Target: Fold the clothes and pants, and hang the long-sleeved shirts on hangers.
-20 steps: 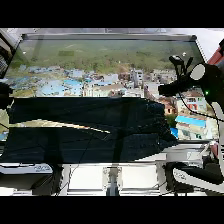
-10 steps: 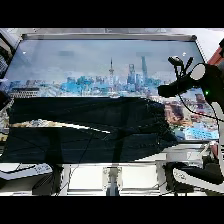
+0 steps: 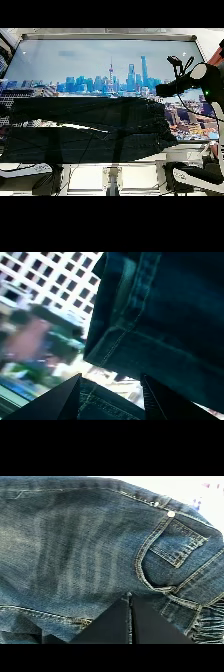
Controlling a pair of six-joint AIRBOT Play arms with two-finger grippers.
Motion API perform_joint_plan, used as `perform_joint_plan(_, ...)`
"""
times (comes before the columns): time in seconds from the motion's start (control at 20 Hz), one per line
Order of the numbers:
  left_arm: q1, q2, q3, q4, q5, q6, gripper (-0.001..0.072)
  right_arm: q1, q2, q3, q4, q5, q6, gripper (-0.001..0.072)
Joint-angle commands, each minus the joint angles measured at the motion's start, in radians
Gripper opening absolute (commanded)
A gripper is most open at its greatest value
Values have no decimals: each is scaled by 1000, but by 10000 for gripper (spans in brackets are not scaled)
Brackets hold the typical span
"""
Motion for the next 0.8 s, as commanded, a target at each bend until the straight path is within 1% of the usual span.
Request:
perform_joint_plan(0.0, 1, -57, 0, 28, 15, 0, 439, 1, 0, 0, 24, 0, 0, 19)
perform_joint_plan(0.25, 0, -89, 0, 28, 106, 2, 439, 1, -16, -3, 26, -2, 2, 19)
perform_joint_plan(0.3, 0, -89, 0, 26, 126, 16, 438, 2, -23, -6, 27, -5, 2, 20)
perform_joint_plan(0.4, 0, -89, 0, -18, 142, 95, 438, 2, -33, -21, 31, -10, 2, 20)
perform_joint_plan(0.55, 0, -89, 0, -136, 143, 253, 438, 2, -35, -51, 28, -28, 16, 19)
perform_joint_plan(0.6, 0, -89, 0, -161, 142, 282, 438, 2, -34, -51, 17, -29, 54, 19)
perform_joint_plan(0.65, 0, -89, 0, -172, 139, 292, 438, 2, -24, -51, 2, -25, 80, 19)
perform_joint_plan(0.75, 0, -89, 0, -171, 131, 293, 438, 2, 11, -52, -63, 0, 129, 19)
